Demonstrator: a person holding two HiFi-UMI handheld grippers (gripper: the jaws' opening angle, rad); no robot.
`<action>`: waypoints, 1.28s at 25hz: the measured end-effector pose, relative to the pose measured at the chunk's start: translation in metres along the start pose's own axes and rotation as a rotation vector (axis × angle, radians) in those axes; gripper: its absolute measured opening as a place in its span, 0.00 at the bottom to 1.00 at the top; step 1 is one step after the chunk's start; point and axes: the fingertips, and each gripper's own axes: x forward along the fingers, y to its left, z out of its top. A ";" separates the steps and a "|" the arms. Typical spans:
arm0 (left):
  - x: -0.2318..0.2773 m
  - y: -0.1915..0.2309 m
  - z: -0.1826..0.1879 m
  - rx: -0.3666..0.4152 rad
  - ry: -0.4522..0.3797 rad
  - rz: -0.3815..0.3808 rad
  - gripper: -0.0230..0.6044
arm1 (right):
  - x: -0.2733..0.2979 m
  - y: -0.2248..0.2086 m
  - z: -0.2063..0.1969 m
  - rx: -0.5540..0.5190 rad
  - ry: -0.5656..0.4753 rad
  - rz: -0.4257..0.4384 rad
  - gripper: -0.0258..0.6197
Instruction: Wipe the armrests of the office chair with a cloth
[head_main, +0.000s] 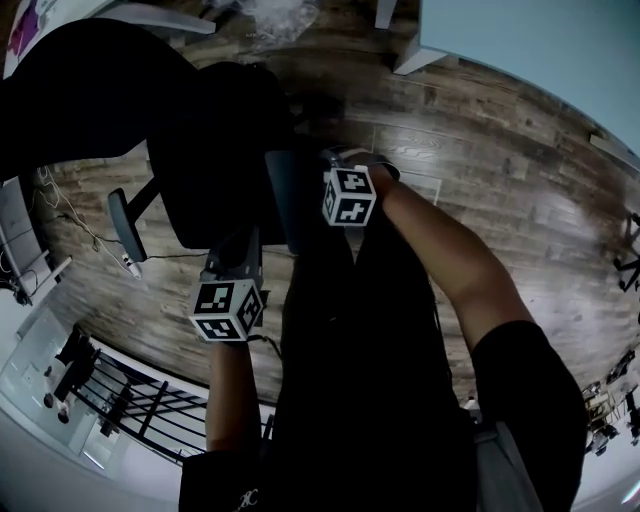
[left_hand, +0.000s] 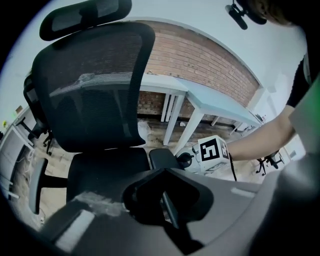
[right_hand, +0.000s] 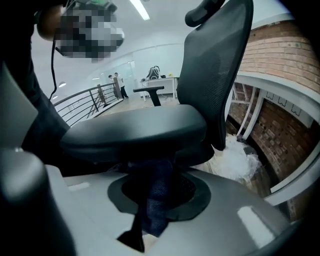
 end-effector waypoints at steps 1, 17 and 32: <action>-0.001 0.005 -0.004 -0.016 0.005 0.002 0.05 | 0.005 -0.004 0.001 0.004 0.005 -0.003 0.17; 0.026 0.036 -0.039 -0.101 0.002 0.008 0.05 | 0.084 -0.045 -0.057 0.145 0.024 0.056 0.17; 0.048 0.031 -0.056 -0.141 0.030 -0.034 0.05 | 0.131 -0.025 -0.104 0.327 0.134 0.114 0.17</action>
